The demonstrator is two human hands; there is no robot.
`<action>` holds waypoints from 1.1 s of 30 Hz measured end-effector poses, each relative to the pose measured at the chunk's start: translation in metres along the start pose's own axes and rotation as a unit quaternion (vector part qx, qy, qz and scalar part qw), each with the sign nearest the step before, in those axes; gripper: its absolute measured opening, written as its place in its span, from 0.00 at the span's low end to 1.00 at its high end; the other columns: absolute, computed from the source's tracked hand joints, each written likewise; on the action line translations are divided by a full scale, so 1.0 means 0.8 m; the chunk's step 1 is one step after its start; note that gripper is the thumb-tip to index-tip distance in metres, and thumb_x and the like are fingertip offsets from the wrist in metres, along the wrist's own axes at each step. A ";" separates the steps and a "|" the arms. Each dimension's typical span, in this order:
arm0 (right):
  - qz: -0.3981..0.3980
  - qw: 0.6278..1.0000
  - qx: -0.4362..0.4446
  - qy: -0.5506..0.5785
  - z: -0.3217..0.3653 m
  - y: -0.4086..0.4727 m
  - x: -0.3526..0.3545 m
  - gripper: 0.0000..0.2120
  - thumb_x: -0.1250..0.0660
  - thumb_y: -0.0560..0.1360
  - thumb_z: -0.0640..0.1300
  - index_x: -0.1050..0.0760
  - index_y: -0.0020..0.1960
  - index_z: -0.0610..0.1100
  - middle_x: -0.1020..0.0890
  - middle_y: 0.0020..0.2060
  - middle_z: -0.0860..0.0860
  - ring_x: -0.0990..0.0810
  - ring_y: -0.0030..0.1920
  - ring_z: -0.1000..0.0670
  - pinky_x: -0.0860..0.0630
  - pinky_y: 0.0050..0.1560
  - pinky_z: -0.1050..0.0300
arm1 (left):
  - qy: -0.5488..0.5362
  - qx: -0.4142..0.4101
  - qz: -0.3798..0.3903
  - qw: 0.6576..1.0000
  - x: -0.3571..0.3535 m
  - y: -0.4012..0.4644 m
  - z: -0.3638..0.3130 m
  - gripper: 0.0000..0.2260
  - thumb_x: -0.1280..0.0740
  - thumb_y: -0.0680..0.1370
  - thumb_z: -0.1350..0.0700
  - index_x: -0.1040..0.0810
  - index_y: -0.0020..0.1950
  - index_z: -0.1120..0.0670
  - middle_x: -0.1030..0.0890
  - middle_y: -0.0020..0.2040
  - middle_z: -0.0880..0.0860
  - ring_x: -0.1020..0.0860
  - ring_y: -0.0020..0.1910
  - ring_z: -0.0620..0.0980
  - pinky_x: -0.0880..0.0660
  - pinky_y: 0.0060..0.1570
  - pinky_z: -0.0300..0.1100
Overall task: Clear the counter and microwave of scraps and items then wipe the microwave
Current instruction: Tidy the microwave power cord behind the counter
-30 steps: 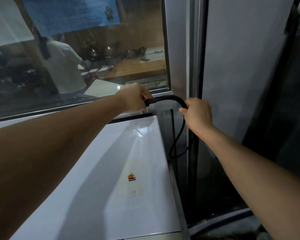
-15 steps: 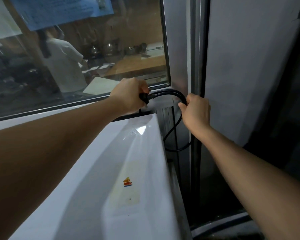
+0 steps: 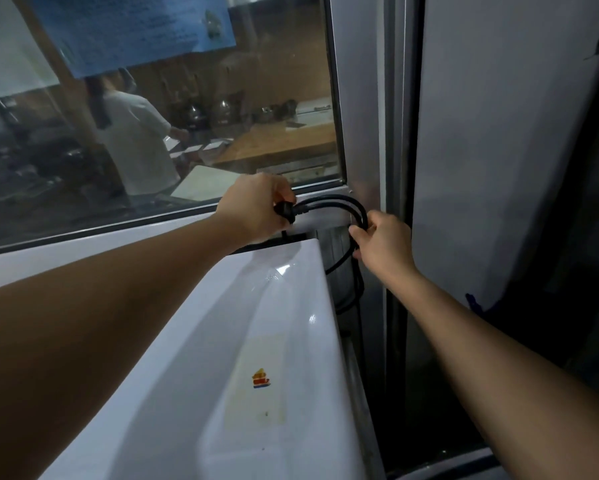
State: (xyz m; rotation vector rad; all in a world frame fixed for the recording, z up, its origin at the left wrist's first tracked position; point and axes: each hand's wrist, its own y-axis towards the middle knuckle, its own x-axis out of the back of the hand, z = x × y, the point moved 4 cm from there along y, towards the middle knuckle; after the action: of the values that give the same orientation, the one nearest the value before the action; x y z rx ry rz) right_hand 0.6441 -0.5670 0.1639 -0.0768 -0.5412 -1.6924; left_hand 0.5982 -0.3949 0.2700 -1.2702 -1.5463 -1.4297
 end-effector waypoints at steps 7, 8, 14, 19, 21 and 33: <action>0.058 0.998 -0.003 -0.038 -0.036 -0.014 -0.010 0.09 0.35 0.77 0.41 0.23 0.42 0.36 0.23 0.32 0.49 0.24 0.35 0.52 0.31 0.33 0.72 | 0.013 -0.020 -0.003 1.000 -0.019 0.002 -0.001 0.12 0.25 0.68 0.60 0.19 0.49 0.51 0.17 0.48 0.53 0.20 0.47 0.55 0.21 0.50 0.51; 0.067 0.997 0.000 -0.046 -0.039 -0.014 -0.008 0.07 0.35 0.76 0.40 0.22 0.43 0.37 0.24 0.33 0.51 0.25 0.35 0.54 0.34 0.31 0.74 | 0.017 -0.020 -0.003 1.000 -0.019 0.002 0.000 0.12 0.25 0.68 0.60 0.19 0.50 0.51 0.17 0.48 0.53 0.20 0.48 0.55 0.22 0.50 0.51; 0.104 0.988 -0.051 -0.106 -0.084 -0.019 -0.009 0.08 0.35 0.75 0.37 0.21 0.48 0.32 0.19 0.44 0.44 0.21 0.47 0.46 0.24 0.50 0.57 | 0.036 -0.021 0.009 0.999 -0.023 -0.003 0.006 0.14 0.25 0.68 0.59 0.19 0.52 0.51 0.17 0.50 0.53 0.21 0.50 0.55 0.23 0.52 0.51; 0.113 0.970 -0.098 -0.193 -0.106 -0.024 -0.012 0.12 0.35 0.76 0.44 0.24 0.39 0.36 0.20 0.42 0.40 0.21 0.46 0.40 0.26 0.44 0.56 | 0.025 -0.024 -0.007 0.999 -0.022 -0.003 0.003 0.13 0.24 0.66 0.60 0.19 0.49 0.51 0.17 0.48 0.53 0.20 0.48 0.56 0.22 0.51 0.50; 0.117 0.961 -0.106 -0.229 -0.107 -0.028 -0.011 0.11 0.36 0.77 0.45 0.23 0.43 0.38 0.20 0.46 0.39 0.21 0.48 0.39 0.30 0.43 0.57 | 0.024 -0.024 -0.007 0.999 -0.022 -0.003 0.003 0.13 0.24 0.66 0.60 0.19 0.49 0.51 0.17 0.48 0.53 0.20 0.48 0.56 0.22 0.51 0.50; 0.143 0.960 -0.219 0.099 -0.082 -0.023 -0.067 0.14 0.38 0.78 0.38 0.27 0.34 0.40 0.21 0.39 0.38 0.19 0.40 0.41 0.20 0.45 0.47 | 0.045 0.004 -0.014 0.999 0.001 -0.004 0.015 0.12 0.26 0.69 0.58 0.19 0.51 0.49 0.17 0.50 0.49 0.20 0.49 0.52 0.23 0.51 0.45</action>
State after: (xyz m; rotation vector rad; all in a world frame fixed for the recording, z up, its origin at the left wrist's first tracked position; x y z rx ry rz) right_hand 0.6538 -0.5418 0.0815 -0.2880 0.0051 -1.4869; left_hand 0.5967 -0.3829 0.2675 -1.1671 -1.5131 -1.4770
